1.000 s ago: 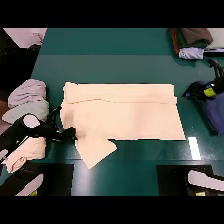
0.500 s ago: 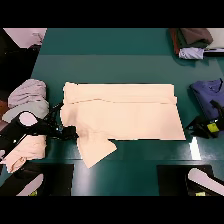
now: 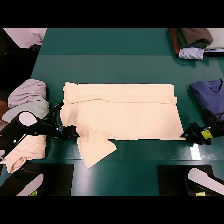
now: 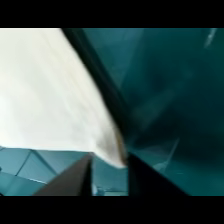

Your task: Fold the shirts.

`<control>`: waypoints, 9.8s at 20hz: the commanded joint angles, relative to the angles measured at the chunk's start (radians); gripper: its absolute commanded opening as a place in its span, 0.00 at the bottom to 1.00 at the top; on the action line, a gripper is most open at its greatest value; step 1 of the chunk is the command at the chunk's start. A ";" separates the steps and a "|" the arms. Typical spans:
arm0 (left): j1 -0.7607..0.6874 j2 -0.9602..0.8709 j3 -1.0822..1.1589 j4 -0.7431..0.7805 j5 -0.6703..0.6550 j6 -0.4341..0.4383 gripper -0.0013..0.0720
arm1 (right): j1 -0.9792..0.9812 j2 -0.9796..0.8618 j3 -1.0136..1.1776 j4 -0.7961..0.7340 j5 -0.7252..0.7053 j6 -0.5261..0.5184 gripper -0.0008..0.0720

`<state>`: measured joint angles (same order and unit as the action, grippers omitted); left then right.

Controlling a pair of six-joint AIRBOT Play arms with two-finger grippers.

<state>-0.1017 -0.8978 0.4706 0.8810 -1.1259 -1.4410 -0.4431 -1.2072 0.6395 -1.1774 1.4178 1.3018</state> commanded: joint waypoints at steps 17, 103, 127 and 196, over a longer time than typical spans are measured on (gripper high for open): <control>0.000 0.185 0.302 0.117 -0.078 -0.035 0.05 | 0.157 0.263 0.310 -0.090 0.101 0.060 0.03; 0.097 -0.609 1.336 0.294 -0.024 -0.043 0.05 | 1.167 -0.713 1.437 0.634 -0.150 -0.230 0.04; 0.172 -0.544 1.331 0.282 -0.141 0.003 0.05 | 0.776 -0.669 0.810 0.611 -0.189 -0.012 0.97; -0.190 -0.544 1.331 0.242 -0.091 0.062 0.05 | -0.160 -0.011 0.756 -0.463 0.106 0.069 0.68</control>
<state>-0.2905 -1.4414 1.8015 1.1229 -1.2148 -1.3827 -0.5850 -1.2556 1.4746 -1.5288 1.5173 1.3514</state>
